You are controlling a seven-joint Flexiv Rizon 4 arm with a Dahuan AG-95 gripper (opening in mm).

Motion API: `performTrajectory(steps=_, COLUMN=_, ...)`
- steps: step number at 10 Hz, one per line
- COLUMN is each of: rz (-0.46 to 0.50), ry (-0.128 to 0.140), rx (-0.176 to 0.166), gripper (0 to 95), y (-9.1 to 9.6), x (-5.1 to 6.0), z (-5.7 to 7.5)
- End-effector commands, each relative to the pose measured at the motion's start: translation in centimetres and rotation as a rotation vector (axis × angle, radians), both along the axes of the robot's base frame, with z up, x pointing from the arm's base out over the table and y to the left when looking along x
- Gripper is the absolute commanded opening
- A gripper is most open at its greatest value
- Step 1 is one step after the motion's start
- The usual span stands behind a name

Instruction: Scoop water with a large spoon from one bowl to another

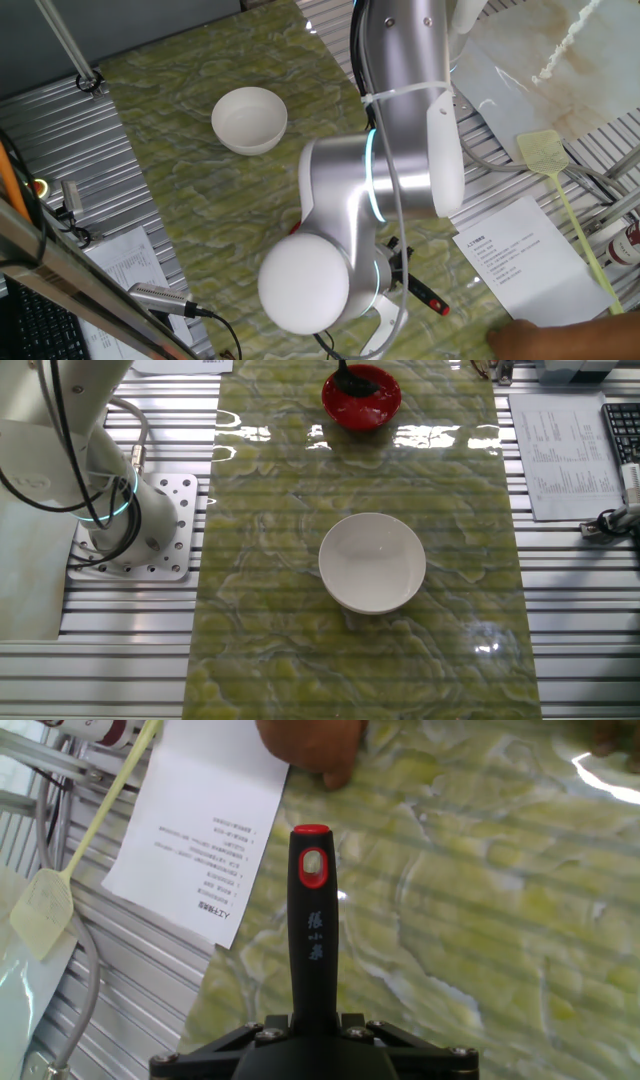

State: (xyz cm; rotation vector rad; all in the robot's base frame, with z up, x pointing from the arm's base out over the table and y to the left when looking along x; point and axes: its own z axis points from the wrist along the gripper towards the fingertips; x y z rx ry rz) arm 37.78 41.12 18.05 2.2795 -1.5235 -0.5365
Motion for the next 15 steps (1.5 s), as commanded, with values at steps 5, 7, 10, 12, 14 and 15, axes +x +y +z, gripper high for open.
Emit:
performTrajectory(steps=5, rz=0.013, ry=0.025, rx=-0.023, gripper=0.0, y=0.32, x=0.03, z=-0.29)
performTrajectory(steps=7, rz=0.02, ry=0.035, rx=-0.024, gripper=0.0, y=0.33, x=0.01, z=-0.48)
performTrajectory(steps=10, rz=0.034, ry=0.057, rx=-0.026, gripper=0.0, y=0.33, x=-0.01, z=-0.88)
performTrajectory(steps=12, rz=0.037, ry=0.066, rx=-0.029, gripper=0.0, y=0.34, x=-0.01, z=-0.9)
performTrajectory(steps=14, rz=0.043, ry=0.073, rx=-0.034, gripper=0.0, y=0.35, x=-0.01, z=-0.9)
performTrajectory(steps=15, rz=0.047, ry=0.078, rx=-0.036, gripper=0.0, y=0.35, x=-0.02, z=-0.9)
